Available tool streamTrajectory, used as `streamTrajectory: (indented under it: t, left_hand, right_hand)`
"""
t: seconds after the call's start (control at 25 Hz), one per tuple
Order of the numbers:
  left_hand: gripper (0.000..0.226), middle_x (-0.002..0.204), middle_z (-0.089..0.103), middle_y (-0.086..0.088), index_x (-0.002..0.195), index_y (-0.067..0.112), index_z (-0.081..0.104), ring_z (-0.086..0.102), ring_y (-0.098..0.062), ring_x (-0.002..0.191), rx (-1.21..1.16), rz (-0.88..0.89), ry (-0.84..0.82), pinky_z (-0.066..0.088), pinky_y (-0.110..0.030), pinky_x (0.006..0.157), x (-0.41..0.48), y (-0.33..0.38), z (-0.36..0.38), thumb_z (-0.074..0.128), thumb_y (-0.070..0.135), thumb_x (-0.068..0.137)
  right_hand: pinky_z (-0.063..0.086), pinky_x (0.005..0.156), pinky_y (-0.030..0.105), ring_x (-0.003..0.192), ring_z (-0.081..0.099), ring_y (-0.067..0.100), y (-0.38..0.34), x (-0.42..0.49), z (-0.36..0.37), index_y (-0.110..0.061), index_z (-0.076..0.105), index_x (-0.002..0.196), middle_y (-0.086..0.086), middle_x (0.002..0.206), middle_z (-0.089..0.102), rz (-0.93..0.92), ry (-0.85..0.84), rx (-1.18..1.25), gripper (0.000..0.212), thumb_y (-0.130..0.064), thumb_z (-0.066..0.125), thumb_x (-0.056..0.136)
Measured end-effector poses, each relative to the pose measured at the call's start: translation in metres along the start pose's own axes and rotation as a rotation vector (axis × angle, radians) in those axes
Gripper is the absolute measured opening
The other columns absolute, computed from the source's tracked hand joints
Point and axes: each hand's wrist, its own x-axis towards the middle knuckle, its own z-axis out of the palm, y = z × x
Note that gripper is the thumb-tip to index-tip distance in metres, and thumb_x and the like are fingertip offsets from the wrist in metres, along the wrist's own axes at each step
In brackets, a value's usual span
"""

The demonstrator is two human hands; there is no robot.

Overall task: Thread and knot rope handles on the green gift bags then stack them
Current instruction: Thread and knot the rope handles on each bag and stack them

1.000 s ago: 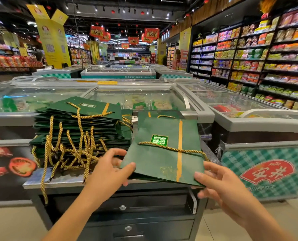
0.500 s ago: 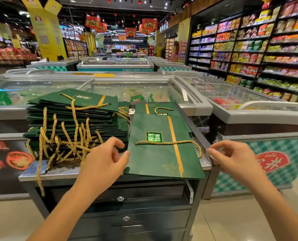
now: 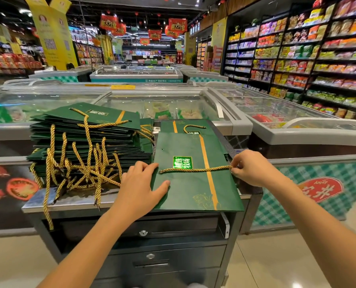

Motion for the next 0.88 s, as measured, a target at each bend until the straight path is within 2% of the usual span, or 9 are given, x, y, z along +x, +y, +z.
streamTrajectory:
  t: [0.2,0.36,0.44,0.52,0.6,0.64,0.72,0.8,0.88]
  left_hand:
    - [0.082,0.116,0.043,0.008,0.147,0.027,0.045,0.04,-0.013,0.112,-0.04,0.025,-0.01,0.032,-0.033,0.098,-0.007,-0.001,-0.003,0.035,0.072,0.079]
    - [0.088,0.113,0.044,0.011,0.142,0.029,0.049,0.04,-0.011,0.11,-0.021,0.084,-0.017,0.033,-0.034,0.096,-0.017,0.006,-0.004,0.026,0.08,0.074]
    - [0.078,0.11,0.047,0.012,0.136,0.03,0.052,0.042,-0.01,0.107,-0.009,0.113,-0.019,0.033,-0.032,0.094,-0.022,0.011,-0.005,0.032,0.078,0.078]
    - [0.052,0.101,0.052,0.014,0.124,0.029,0.059,0.047,-0.009,0.099,-0.047,0.147,0.003,0.04,-0.033,0.094,-0.025,0.015,-0.008,0.049,0.066,0.089]
    - [0.031,0.088,0.053,0.017,0.113,0.029,0.063,0.051,-0.008,0.089,-0.118,0.18,-0.001,0.046,-0.037,0.088,-0.026,0.015,-0.012,0.057,0.052,0.093]
    - [0.026,0.083,0.055,0.016,0.11,0.029,0.064,0.052,-0.007,0.085,-0.141,0.186,-0.012,0.048,-0.038,0.085,-0.024,0.014,-0.014,0.058,0.048,0.094]
    - [0.022,0.077,0.058,0.013,0.109,0.028,0.064,0.055,-0.006,0.079,-0.186,0.182,-0.007,0.051,-0.038,0.079,-0.018,0.013,-0.015,0.06,0.043,0.094]
    - [0.027,0.077,0.061,0.01,0.116,0.025,0.062,0.056,-0.006,0.077,-0.219,0.13,0.015,0.052,-0.037,0.077,-0.006,0.009,-0.014,0.061,0.039,0.094]
    - [0.031,0.08,0.06,0.009,0.121,0.023,0.06,0.056,-0.008,0.077,-0.225,0.069,-0.003,0.052,-0.038,0.076,0.008,0.006,-0.01,0.06,0.039,0.094]
  right_hand:
    - [0.052,0.061,0.029,0.064,0.066,0.012,-0.01,0.003,-0.021,-0.019,0.07,0.094,-0.005,0.071,0.07,-0.036,0.348,0.311,0.009,-0.024,0.063,0.099]
    - [0.059,0.066,0.027,0.077,0.071,0.014,-0.039,0.0,-0.033,-0.018,0.073,0.097,-0.001,0.085,0.077,-0.145,0.224,0.745,0.01,-0.016,0.063,0.096]
    - [0.057,0.067,0.023,0.08,0.072,0.013,-0.051,-0.001,-0.03,-0.014,0.072,0.099,0.001,0.089,0.078,-0.194,0.126,0.827,0.01,-0.021,0.064,0.099]
    - [0.055,0.068,0.021,0.079,0.072,0.013,-0.057,0.001,-0.018,-0.013,0.065,0.103,0.002,0.089,0.078,-0.259,0.014,0.765,0.007,-0.019,0.065,0.099]
    - [0.053,0.069,0.022,0.077,0.071,0.01,-0.058,0.004,-0.002,-0.019,0.058,0.11,0.0,0.087,0.077,-0.281,-0.099,0.672,0.012,-0.017,0.063,0.1]
    - [0.052,0.069,0.022,0.076,0.07,0.008,-0.059,0.005,0.006,-0.022,0.057,0.112,-0.002,0.085,0.077,-0.277,-0.098,0.596,0.014,-0.018,0.063,0.1]
    - [0.052,0.07,0.028,0.078,0.067,0.011,-0.059,0.009,0.015,-0.026,0.061,0.11,-0.004,0.083,0.074,-0.234,-0.01,0.442,0.013,-0.024,0.066,0.097]
    - [0.049,0.073,0.027,0.083,0.064,0.011,-0.061,0.008,0.016,-0.027,0.065,0.109,-0.007,0.09,0.069,-0.208,0.037,0.359,0.017,-0.031,0.071,0.094]
    - [0.047,0.079,0.027,0.086,0.06,0.01,-0.066,0.009,0.017,-0.028,0.063,0.121,-0.005,0.098,0.064,-0.249,0.022,0.302,0.03,-0.033,0.073,0.093]
